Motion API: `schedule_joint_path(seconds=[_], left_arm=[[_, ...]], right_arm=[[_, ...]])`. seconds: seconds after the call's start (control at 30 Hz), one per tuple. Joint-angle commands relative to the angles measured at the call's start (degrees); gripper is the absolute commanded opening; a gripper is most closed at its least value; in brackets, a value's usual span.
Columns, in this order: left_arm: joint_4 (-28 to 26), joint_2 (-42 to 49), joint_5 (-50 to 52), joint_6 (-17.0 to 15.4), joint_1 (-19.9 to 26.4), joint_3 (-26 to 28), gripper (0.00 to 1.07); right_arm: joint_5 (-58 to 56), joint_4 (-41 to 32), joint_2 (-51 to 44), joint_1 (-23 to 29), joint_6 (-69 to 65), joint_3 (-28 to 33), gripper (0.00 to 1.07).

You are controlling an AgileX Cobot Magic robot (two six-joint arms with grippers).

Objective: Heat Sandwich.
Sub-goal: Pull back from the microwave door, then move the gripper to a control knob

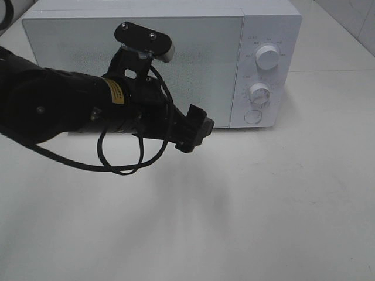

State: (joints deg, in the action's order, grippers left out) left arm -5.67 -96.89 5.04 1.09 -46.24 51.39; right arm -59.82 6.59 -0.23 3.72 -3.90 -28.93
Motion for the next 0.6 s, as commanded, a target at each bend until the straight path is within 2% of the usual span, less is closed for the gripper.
schedule_joint_path(seconds=[0.03, 0.27, 0.37, 0.57, 0.6], left_arm=[[0.1, 2.9, -7.5, -0.1, -0.3, -0.2, 1.0], [0.1, 7.0, -19.1, -1.1, 1.0, -0.2, 1.0], [-0.2, 9.3, -27.6, -3.6, 4.6, -0.1, 1.0], [-0.5, 12.5, -38.2, -4.1, 10.0, -0.1, 1.0], [-0.6, 14.1, -42.2, -4.2, 12.5, -0.1, 1.0]], right_arm=[[0.3, 0.2, -1.5, -0.5, 0.5, 0.1, 0.76], [0.3, 0.2, -1.5, -0.5, 0.5, 0.1, 0.76], [0.3, 0.2, -1.5, -0.5, 0.5, 0.1, 0.76], [0.3, 0.2, -1.5, -0.5, 0.5, 0.1, 0.76], [0.3, 0.2, -1.5, -0.5, 0.5, 0.1, 0.76]])
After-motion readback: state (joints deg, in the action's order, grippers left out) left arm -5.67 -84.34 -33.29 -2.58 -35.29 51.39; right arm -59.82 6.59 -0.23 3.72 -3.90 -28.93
